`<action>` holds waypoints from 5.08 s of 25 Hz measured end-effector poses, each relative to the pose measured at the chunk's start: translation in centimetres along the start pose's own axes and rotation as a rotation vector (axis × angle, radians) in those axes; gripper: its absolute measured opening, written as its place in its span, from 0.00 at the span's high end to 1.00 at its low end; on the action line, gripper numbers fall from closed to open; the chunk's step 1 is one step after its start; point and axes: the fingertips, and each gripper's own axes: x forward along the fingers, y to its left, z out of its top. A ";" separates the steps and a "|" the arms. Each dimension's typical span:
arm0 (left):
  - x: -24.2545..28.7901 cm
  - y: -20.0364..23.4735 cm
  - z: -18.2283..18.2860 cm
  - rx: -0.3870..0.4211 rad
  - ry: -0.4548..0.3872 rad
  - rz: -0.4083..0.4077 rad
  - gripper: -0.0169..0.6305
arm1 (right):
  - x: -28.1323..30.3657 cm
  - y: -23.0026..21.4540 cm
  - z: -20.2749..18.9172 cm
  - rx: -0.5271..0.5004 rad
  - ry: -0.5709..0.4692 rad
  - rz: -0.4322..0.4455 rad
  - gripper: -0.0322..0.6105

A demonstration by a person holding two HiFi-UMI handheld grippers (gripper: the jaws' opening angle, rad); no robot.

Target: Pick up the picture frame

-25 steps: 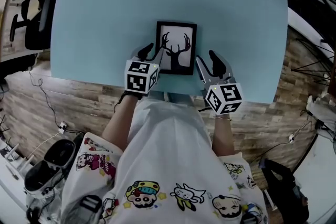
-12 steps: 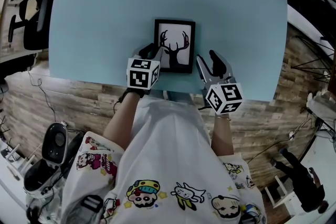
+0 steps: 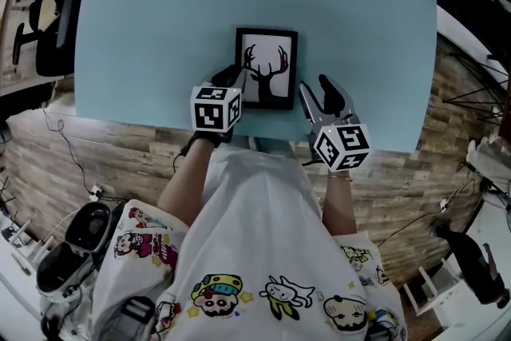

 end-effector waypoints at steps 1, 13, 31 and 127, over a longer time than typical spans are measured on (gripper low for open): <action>0.0 0.0 0.0 -0.014 -0.003 -0.004 0.84 | 0.0 0.0 0.0 0.001 0.000 -0.001 0.63; -0.1 0.3 0.2 -0.121 0.005 -0.045 0.86 | 0.6 0.3 -0.5 0.040 0.018 0.015 0.63; 0.0 0.4 0.2 -0.155 0.011 -0.065 0.86 | 4.8 0.5 -5.0 0.522 0.260 0.335 0.44; -3.5 -1.1 2.9 -0.147 -0.052 -0.174 0.86 | 7.2 6.3 -3.9 0.611 0.494 0.682 0.92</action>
